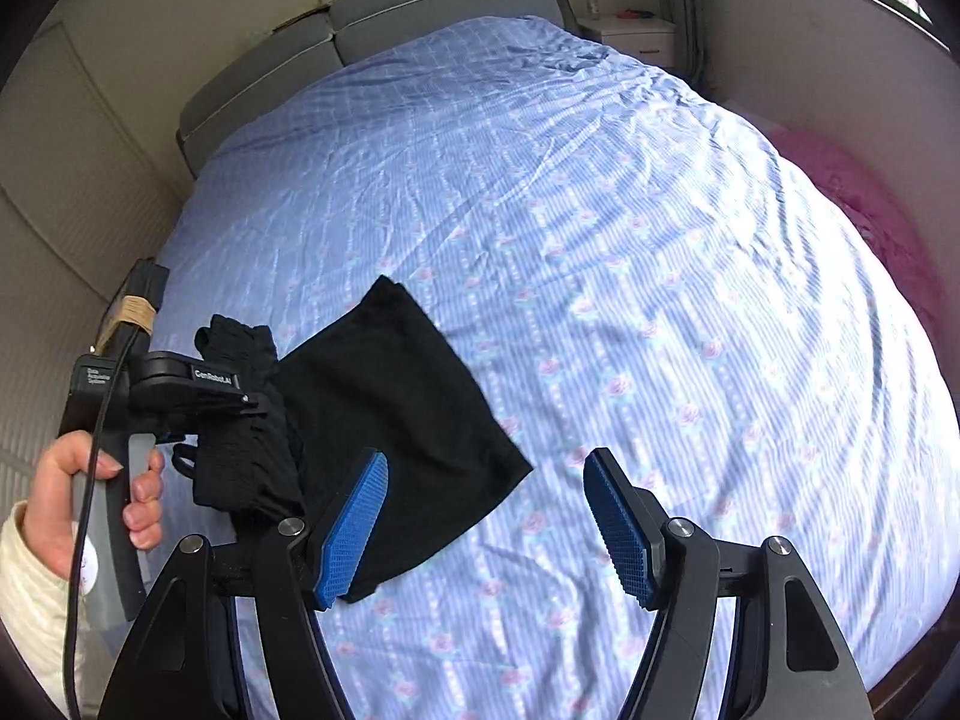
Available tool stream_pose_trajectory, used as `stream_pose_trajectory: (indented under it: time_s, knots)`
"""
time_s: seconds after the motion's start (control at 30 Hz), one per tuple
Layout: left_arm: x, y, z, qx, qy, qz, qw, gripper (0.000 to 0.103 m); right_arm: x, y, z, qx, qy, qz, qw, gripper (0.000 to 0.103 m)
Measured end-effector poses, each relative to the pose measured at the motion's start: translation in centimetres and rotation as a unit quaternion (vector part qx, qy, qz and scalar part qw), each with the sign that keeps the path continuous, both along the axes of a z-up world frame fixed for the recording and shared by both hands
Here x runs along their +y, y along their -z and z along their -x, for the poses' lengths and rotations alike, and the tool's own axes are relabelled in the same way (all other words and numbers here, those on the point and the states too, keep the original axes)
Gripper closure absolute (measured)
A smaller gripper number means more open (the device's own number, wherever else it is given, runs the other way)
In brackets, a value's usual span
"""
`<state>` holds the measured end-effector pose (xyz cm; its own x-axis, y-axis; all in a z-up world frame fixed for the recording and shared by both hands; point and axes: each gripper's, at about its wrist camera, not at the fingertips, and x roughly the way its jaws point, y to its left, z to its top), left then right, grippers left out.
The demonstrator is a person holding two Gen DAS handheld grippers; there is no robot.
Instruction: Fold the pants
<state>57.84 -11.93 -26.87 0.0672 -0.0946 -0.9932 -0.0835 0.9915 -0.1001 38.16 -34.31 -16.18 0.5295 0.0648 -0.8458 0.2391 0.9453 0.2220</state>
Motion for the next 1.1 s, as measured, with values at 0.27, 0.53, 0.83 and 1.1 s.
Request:
stream_pose_trajectory:
  time_s: [0.27, 0.53, 0.83, 1.1]
  knots:
    - [-6.6, 4.8, -2.1, 0.040, 0.026, -0.062, 0.9969, 0.066, -5.8, 3.4, -1.1, 0.039, 0.019, -0.009, 0.999, 0.034]
    - [-5.0, 1.0, -1.4, -0.003, 0.021, -0.008, 0.9997, 0.035, -6.2, 4.9, -2.0, 0.043, 0.001, -0.041, 0.998, 0.034]
    - [1.1, -1.4, 4.4, -0.082, 0.141, -0.064, 0.9845, 0.034, 0.8, 7.4, -4.9, 0.037, -0.120, -0.069, 0.990, 0.034]
    - [5.2, 1.9, 7.8, -0.051, 0.082, -0.044, 0.9943, 0.034, 5.4, 11.8, -10.0, 0.081, -0.173, -0.055, 0.980, 0.041]
